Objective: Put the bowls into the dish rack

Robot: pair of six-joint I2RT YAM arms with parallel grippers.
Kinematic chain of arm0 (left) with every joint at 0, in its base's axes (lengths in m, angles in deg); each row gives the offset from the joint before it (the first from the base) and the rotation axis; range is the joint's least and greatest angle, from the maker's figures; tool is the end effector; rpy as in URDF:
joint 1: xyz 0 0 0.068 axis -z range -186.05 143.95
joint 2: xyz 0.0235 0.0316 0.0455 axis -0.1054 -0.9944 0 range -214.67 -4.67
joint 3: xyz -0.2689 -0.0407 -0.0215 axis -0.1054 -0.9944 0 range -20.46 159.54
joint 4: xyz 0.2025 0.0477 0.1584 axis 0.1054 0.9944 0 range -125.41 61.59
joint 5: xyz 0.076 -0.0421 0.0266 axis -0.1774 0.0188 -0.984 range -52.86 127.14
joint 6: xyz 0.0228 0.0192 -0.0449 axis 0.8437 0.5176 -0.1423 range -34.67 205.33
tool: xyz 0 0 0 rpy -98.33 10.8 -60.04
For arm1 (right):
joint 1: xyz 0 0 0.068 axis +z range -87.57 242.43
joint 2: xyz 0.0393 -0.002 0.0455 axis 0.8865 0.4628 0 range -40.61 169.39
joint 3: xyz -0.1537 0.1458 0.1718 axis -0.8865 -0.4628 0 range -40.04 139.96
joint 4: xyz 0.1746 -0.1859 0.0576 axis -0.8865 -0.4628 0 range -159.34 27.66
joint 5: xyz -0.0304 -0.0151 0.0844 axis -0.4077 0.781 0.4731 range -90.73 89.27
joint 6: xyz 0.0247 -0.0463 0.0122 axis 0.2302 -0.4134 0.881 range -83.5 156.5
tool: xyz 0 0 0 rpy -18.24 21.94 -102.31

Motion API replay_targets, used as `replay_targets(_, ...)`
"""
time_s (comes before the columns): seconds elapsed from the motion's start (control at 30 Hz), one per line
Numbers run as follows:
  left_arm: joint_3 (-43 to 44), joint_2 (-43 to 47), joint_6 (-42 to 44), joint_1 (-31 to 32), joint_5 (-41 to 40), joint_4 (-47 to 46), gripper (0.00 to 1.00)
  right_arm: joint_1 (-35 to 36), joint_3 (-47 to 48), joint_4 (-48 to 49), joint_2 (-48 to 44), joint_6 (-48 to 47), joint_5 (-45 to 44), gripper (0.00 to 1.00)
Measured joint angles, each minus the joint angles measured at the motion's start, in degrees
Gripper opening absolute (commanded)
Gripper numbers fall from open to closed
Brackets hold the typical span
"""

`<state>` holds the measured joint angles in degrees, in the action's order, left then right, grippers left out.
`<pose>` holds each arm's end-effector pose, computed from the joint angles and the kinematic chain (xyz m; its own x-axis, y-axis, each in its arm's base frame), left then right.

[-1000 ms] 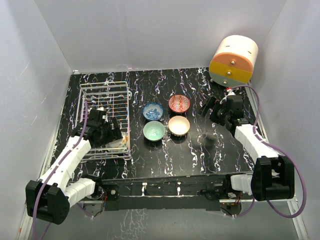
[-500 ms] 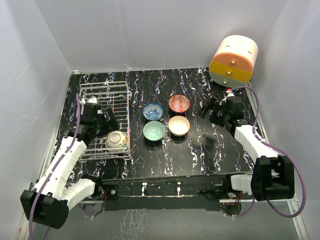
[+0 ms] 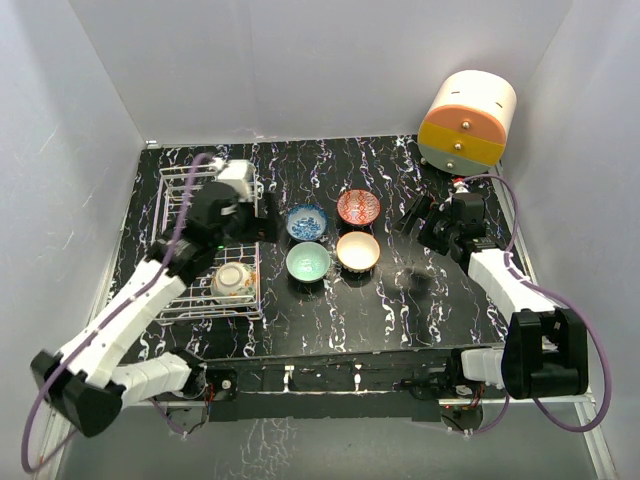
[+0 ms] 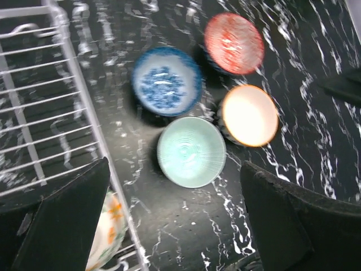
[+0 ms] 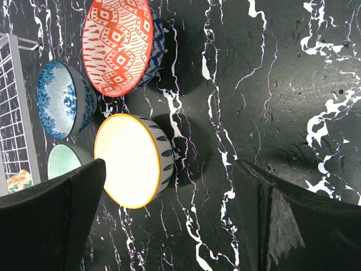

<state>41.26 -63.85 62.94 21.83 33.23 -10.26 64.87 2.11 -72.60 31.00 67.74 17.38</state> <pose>0.2026 -0.1044 0.3689 -0.4708 -0.1810 -0.8635 0.2505 0.9110 -0.3275 0.2618 0.0222 0.2269 -0.6908 0.4641 -0.5545 0.0924 0.8173 0.5688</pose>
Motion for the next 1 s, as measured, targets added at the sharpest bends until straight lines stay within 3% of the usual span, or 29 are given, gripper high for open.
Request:
replay_targets(0.17,5.95,-13.16,4.72,16.04,-6.43,-4.63,0.97,-0.15,0.09,-0.15,0.96,0.87,-0.28,0.98)
replay_targets(0.3,6.95,-22.86,8.59,24.09,-8.66,-9.07,0.97,-0.57,0.76,-0.61,0.96,1.53,-1.31,0.98)
replay_targets(0.7,5.49,-35.65,23.56,30.34,-0.33,-24.06,0.96,-5.70,1.31,-1.49,0.98,1.86,-1.55,0.99)
replay_targets(1.0,9.03,-46.90,29.18,30.67,5.42,-26.64,0.92,-8.07,1.31,-1.51,1.01,1.81,0.28,0.98)
